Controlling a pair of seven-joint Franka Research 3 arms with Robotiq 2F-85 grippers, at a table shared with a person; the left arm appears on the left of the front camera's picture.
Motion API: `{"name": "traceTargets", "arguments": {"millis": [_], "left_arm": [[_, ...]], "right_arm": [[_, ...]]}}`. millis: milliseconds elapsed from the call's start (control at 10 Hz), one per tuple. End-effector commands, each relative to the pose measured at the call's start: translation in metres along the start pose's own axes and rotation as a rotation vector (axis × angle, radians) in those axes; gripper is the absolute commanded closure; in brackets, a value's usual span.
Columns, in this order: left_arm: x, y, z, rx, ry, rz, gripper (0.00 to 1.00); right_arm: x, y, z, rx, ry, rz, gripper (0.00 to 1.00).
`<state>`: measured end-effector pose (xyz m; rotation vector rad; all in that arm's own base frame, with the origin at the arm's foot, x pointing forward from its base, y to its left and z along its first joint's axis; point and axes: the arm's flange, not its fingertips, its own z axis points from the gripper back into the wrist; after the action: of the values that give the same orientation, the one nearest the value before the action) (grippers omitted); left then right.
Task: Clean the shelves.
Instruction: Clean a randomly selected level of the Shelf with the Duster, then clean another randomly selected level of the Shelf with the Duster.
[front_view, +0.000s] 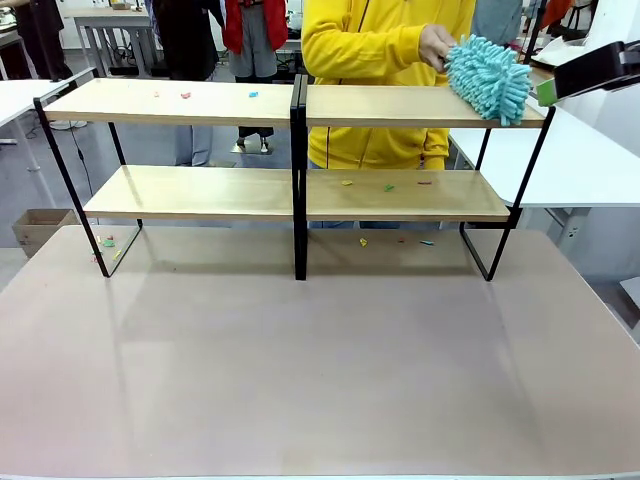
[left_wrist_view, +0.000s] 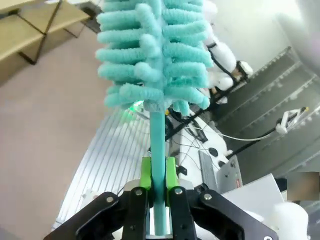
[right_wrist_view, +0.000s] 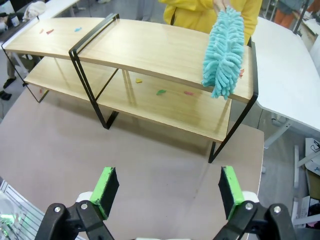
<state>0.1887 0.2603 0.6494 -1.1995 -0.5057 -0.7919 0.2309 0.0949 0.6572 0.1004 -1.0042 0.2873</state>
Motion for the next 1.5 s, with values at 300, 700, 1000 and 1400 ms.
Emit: {"name": "traceTargets", "arguments": {"millis": [300, 700, 1000, 1400], "left_arm": [[0.0, 0.0, 0.0, 0.0, 0.0, 0.0, 0.88], [0.0, 0.0, 0.0, 0.0, 0.0, 0.0, 0.88], [0.0, 0.0, 0.0, 0.0, 0.0, 0.0, 0.88], [0.07, 0.022, -0.111, -0.001, 0.444, 0.108, 0.88]], "right_arm": [[0.001, 0.0, 0.0, 0.002, -0.001, -0.002, 0.0], [0.001, 0.0, 0.0, 0.002, -0.001, -0.002, 0.0], [0.001, 0.0, 0.0, 0.002, -0.001, -0.002, 0.0], [0.001, 0.0, 0.0, 0.002, -0.001, -0.002, 0.0]]}}
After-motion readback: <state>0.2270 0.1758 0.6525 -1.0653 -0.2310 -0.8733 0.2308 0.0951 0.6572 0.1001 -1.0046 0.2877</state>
